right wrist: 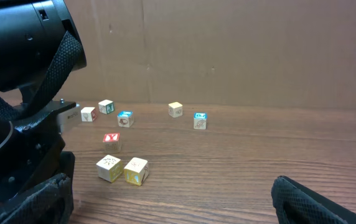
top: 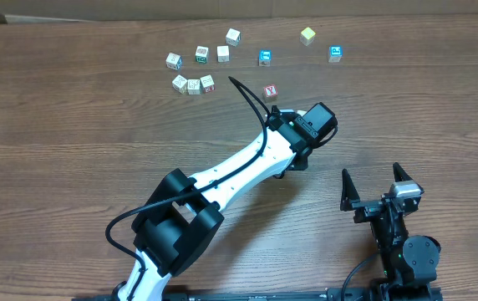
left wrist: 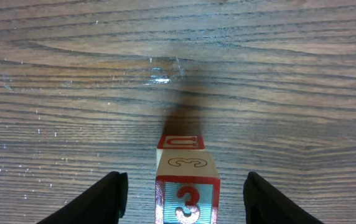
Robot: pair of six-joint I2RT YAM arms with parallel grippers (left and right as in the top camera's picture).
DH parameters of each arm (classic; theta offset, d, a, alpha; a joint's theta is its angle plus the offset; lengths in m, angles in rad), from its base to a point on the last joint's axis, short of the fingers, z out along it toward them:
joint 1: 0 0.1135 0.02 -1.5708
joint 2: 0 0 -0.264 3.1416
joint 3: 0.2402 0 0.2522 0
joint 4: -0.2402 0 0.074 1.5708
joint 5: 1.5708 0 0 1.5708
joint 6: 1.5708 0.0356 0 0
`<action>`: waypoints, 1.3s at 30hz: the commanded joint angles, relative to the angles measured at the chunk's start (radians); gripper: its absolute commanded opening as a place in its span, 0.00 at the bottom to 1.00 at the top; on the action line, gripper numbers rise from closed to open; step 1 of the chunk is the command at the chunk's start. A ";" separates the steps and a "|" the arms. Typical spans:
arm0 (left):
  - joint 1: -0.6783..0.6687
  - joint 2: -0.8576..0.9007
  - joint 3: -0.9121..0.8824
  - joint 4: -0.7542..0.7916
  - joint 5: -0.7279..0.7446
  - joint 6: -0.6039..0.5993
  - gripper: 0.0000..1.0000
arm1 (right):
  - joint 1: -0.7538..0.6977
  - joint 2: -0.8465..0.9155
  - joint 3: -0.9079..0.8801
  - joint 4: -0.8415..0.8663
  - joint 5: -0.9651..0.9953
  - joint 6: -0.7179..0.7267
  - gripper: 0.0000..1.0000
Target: Form a tower
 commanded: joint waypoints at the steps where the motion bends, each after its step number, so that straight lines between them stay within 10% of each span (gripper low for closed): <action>1: 0.000 0.018 -0.013 -0.002 -0.022 -0.004 0.60 | 0.001 -0.006 -0.010 0.006 -0.006 0.006 1.00; 14: 0.136 0.012 0.188 -0.008 -0.024 0.097 0.69 | 0.001 -0.006 -0.010 0.006 -0.006 0.006 1.00; 22: 0.451 0.012 0.252 -0.090 -0.021 0.132 0.87 | 0.001 -0.006 -0.010 0.006 -0.006 0.006 1.00; 39: 1.069 0.012 0.252 -0.286 -0.014 0.170 0.89 | 0.001 -0.006 -0.010 0.006 -0.006 0.006 1.00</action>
